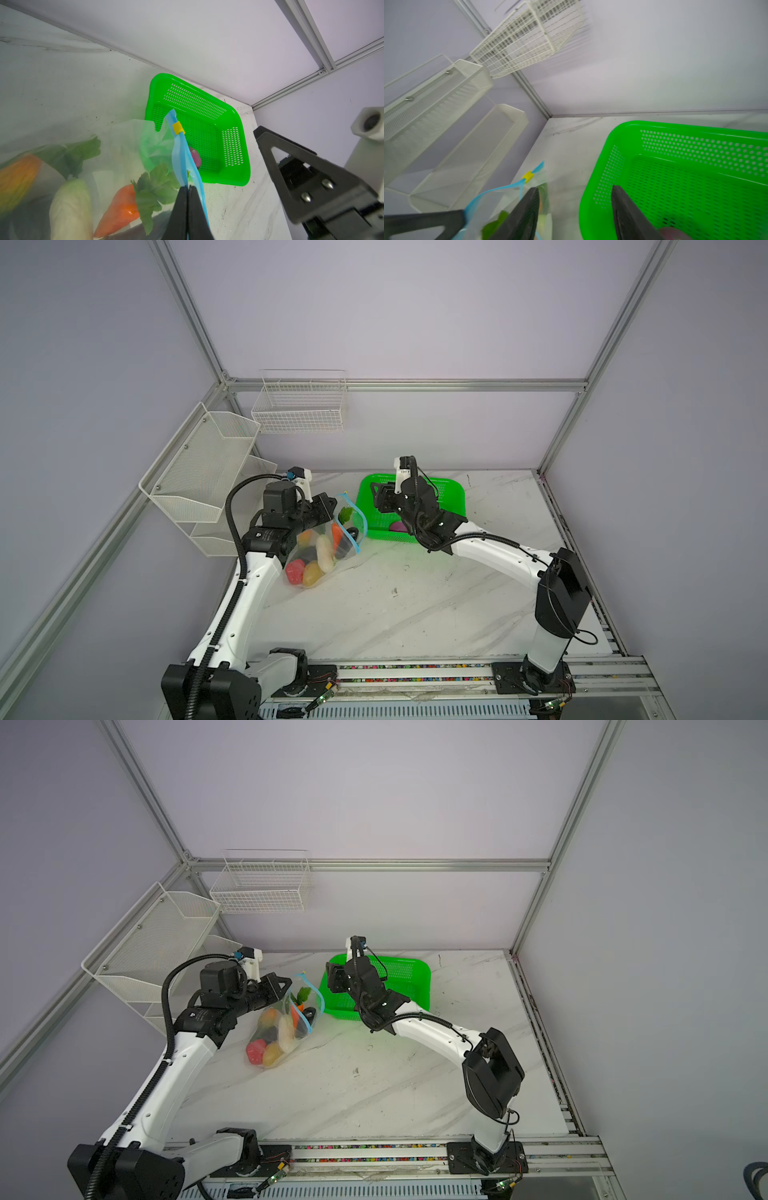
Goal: Place the food in the zip-top bag and seal the zipper
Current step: 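Raise the open right gripper and move it back over the purple onion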
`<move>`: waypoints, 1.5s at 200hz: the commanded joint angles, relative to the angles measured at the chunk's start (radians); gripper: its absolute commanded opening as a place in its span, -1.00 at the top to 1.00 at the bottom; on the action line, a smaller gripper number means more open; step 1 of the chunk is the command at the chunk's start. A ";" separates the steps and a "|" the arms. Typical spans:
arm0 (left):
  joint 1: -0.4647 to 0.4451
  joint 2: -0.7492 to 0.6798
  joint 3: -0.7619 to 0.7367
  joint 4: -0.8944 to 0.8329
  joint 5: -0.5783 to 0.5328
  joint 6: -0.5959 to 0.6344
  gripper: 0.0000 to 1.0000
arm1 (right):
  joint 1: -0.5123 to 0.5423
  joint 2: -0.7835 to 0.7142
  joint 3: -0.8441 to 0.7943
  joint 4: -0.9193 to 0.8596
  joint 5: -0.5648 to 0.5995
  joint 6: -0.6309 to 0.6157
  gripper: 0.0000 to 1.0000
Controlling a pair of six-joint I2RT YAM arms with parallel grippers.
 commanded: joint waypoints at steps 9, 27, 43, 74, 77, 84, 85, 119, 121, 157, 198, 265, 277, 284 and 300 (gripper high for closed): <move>-0.001 -0.014 -0.009 0.043 0.011 -0.006 1.00 | -0.049 -0.012 0.052 -0.091 -0.050 -0.045 -0.17; -0.001 -0.009 -0.003 0.041 0.012 -0.004 1.00 | -0.078 -0.016 0.048 -0.076 -0.109 -0.025 -0.18; 0.000 -0.007 -0.005 0.041 0.007 -0.007 1.00 | -0.104 -0.014 0.051 -0.062 -0.153 0.003 -0.20; 0.000 0.000 -0.013 0.044 0.003 -0.007 1.00 | -0.138 0.019 0.083 -0.007 -0.192 0.037 -0.21; -0.001 -0.001 -0.014 0.045 0.003 -0.007 1.00 | -0.140 0.024 0.091 -0.007 -0.184 0.036 -0.21; -0.001 0.000 -0.013 0.049 0.001 -0.005 1.00 | -0.143 0.036 0.107 -0.008 -0.168 0.035 -0.22; -0.001 -0.001 -0.013 0.049 0.002 -0.006 1.00 | -0.144 0.038 0.110 -0.007 -0.167 0.036 -0.22; 0.000 0.004 0.011 0.054 0.011 -0.002 1.00 | -0.172 0.095 0.207 0.003 -0.188 0.035 -0.22; -0.001 0.004 0.013 0.055 0.011 0.000 1.00 | -0.172 0.098 0.213 0.004 -0.187 0.035 -0.22; -0.001 0.001 0.015 0.041 0.006 0.016 1.00 | -0.190 0.117 0.240 0.050 -0.230 0.106 -0.21; -0.001 -0.007 0.017 0.037 0.009 0.016 1.00 | -0.194 0.132 0.316 -0.062 -0.221 0.054 -0.20; -0.001 -0.013 0.025 0.035 0.019 0.016 1.00 | -0.194 0.218 0.463 -0.453 -0.207 -0.175 -0.20; -0.001 -0.009 0.031 0.034 0.017 0.016 1.00 | -0.195 0.273 0.546 -0.570 -0.198 -0.191 -0.20; -0.001 -0.007 0.035 0.034 0.017 0.016 1.00 | -0.196 0.309 0.609 -0.641 -0.190 -0.193 -0.20; -0.001 -0.006 0.039 0.034 0.017 0.016 1.00 | -0.198 0.391 0.745 -0.783 -0.189 -0.202 -0.20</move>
